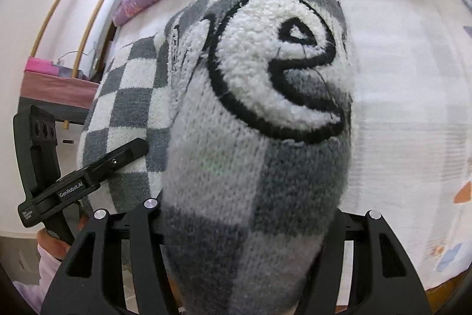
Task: Fold large clothes
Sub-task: 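Grasp the folded bundle with both grippers and lift it off the sheet, then carry the bundle toward the headboard and lower it onto the sheet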
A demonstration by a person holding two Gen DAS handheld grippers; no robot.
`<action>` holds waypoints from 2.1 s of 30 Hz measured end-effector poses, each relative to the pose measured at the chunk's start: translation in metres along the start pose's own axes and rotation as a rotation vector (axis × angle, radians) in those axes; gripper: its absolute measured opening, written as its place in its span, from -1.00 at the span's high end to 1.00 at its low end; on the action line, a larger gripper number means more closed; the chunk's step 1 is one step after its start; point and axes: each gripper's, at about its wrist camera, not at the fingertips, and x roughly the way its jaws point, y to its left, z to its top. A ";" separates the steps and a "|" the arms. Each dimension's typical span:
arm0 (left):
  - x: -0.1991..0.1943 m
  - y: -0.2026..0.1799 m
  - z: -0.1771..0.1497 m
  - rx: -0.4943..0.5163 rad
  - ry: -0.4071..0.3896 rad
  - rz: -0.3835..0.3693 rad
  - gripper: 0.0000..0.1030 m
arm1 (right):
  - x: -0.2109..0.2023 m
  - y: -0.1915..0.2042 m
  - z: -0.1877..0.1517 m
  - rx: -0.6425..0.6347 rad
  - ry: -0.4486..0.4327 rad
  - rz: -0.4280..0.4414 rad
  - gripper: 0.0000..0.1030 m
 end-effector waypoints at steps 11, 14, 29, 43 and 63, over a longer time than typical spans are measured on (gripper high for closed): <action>-0.022 -0.178 0.001 0.141 -0.046 -0.021 0.02 | -0.149 -0.084 -0.025 0.010 -0.165 0.038 -0.06; -0.007 -0.244 0.007 0.176 -0.056 -0.045 0.02 | -0.195 -0.117 -0.024 -0.003 -0.216 0.028 -0.06; 0.169 -0.591 0.069 0.334 -0.073 -0.180 0.02 | -0.386 -0.394 0.062 -0.038 -0.333 -0.088 -0.06; 0.416 -0.720 0.094 0.530 0.097 0.054 -0.39 | -0.357 -0.704 0.109 0.383 -0.191 -0.264 -0.42; 0.441 -0.718 0.073 0.445 0.147 0.066 -0.09 | -0.363 -0.679 0.079 0.504 -0.288 -0.570 0.15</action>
